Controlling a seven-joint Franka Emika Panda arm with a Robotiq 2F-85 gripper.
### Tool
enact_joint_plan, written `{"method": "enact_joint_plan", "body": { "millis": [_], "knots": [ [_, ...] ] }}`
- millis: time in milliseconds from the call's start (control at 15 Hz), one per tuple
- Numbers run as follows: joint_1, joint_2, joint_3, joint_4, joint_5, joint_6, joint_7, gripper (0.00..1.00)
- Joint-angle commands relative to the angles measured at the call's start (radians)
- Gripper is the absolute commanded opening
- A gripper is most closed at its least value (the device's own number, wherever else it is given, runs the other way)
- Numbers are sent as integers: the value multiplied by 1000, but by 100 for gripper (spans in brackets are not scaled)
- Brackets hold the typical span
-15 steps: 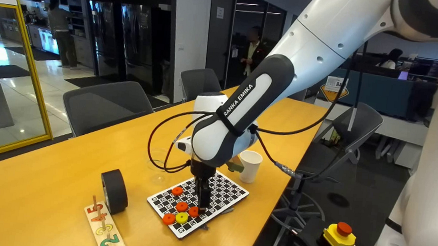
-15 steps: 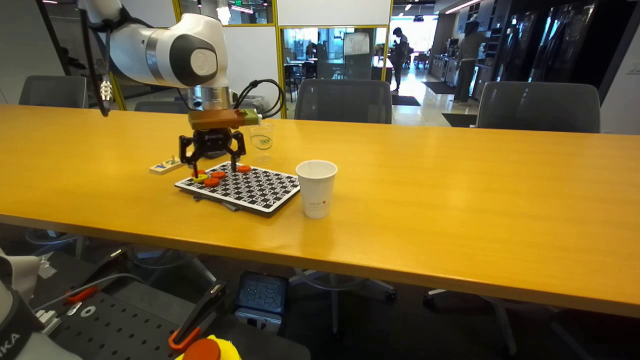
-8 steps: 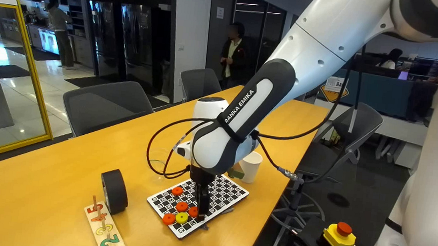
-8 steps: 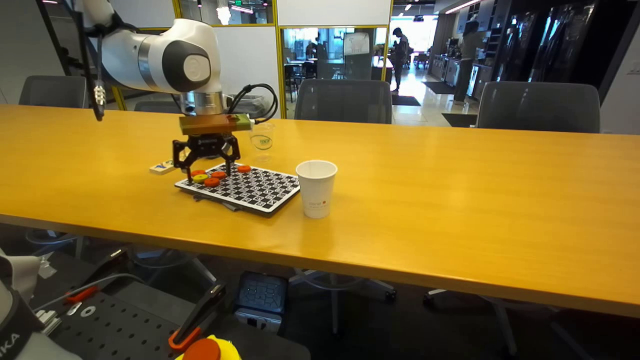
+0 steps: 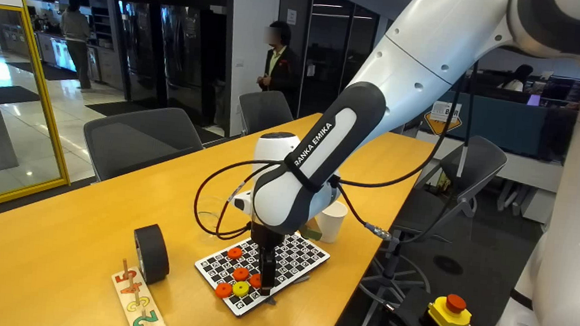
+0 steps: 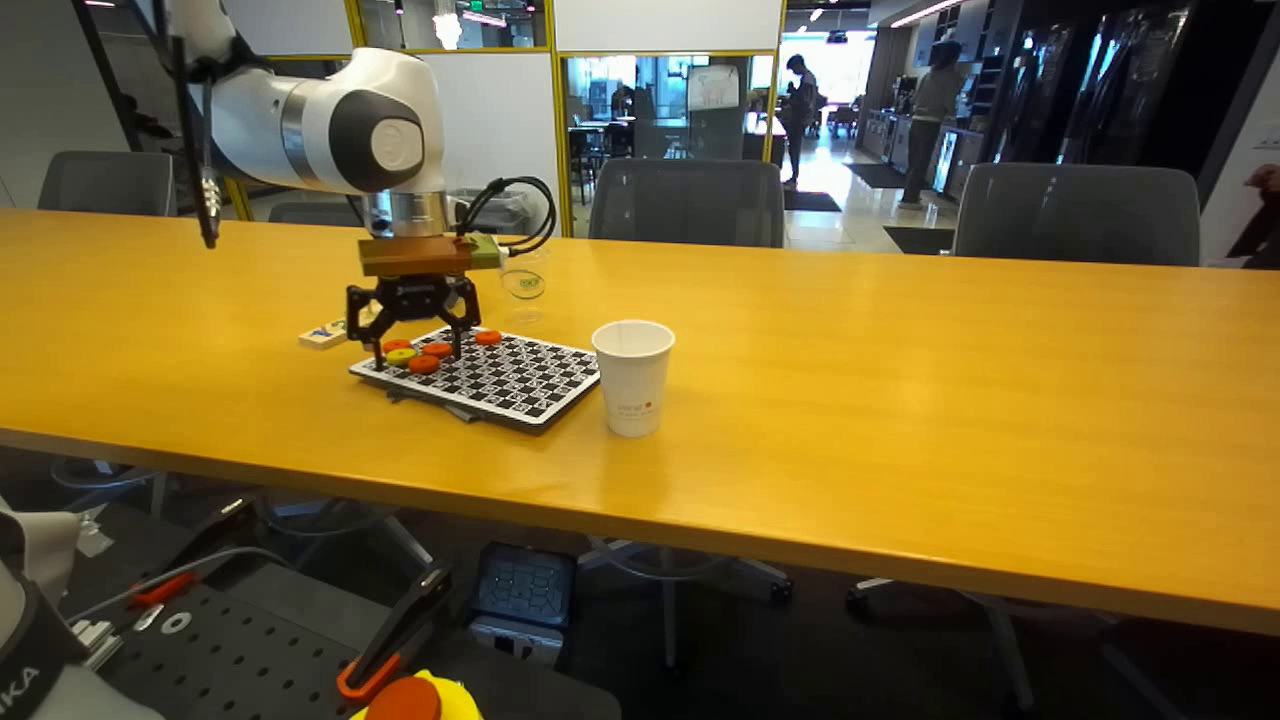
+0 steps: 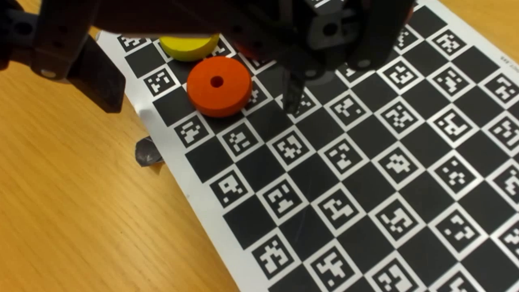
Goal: Put two orange rings in the white cup and the rest in the clear cup
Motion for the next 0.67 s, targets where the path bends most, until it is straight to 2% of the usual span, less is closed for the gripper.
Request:
{"method": "enact_joint_plan", "body": {
  "millis": [0,333,400,467,533,600],
  "knots": [
    [-3,30,10,43,3,-10,22,100],
    [-6,55,11,67,-2,-9,34,100],
    [-8,60,13,70,2,-6,37,75],
    [-6,60,11,69,-6,1,43,74],
    [-6,61,11,69,-7,0,47,68],
    [-5,60,10,69,-11,0,54,58]
  ]
}}
